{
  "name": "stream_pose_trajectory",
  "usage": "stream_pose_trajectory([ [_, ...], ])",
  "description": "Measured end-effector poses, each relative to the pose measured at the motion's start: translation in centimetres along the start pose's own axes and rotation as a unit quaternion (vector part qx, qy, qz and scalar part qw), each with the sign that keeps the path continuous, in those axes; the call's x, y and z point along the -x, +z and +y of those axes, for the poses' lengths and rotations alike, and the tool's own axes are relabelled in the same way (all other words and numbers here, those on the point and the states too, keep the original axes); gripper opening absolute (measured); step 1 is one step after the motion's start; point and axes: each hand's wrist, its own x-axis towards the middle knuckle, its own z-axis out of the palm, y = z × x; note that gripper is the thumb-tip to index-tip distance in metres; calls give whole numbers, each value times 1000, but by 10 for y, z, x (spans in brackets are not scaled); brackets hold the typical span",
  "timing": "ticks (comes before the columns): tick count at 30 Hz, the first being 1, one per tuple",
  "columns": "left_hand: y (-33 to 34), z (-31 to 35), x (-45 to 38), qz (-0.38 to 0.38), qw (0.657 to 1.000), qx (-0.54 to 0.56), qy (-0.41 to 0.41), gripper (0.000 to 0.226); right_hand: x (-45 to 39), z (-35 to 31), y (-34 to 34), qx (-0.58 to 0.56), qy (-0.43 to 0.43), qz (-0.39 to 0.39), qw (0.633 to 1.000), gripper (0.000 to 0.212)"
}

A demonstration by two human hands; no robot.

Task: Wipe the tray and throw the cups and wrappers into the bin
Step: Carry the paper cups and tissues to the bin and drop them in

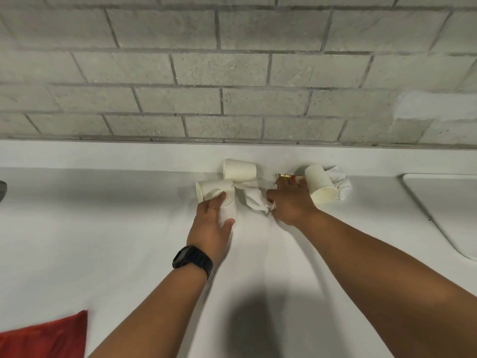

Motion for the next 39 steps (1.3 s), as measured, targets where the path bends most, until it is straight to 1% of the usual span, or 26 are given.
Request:
stream_pose_trajectory([
  [2, -1, 0, 0, -1, 1000, -2, 2, 63, 10, 0, 2, -16, -9, 27, 999, 22],
  [4, -2, 0, 1, 3, 1000, -2, 2, 62, 20, 0, 4, -47, -15, 70, 996, 21],
  [8, -4, 5, 8, 14, 1000, 5, -12, 62, 43, 4, 1, -137, 14, 110, 984, 26],
  [12, -7, 9, 17, 16, 1000, 6, 9, 57, 74, 9, -7, -250, 46, 121, 960, 28],
  [14, -8, 11, 16, 17, 1000, 9, 12, 53, 89, 11, -10, -298, 71, 121, 944, 34],
  [19, -13, 22, 21, 30, 998, 47, -8, 42, 127, 16, -17, -366, 131, 105, 915, 45],
  [22, -15, 26, 28, 54, 996, 65, -6, 45, 147, 20, -17, -398, 154, 106, 898, 47],
  [26, -16, 41, 44, 78, 989, 128, 8, 52, 172, 26, -17, -450, 189, 131, 863, 49],
  [30, -10, 66, 63, 56, 979, 196, 22, 54, 194, 34, -15, -504, 204, 146, 826, 49],
  [34, 2, 93, 83, 23, 974, 224, 35, 54, 216, 43, -15, -539, 218, 150, 799, 44],
  [39, 21, 131, 105, -29, 969, 239, 54, 44, 250, 62, -15, -559, 230, 164, 779, 44],
])
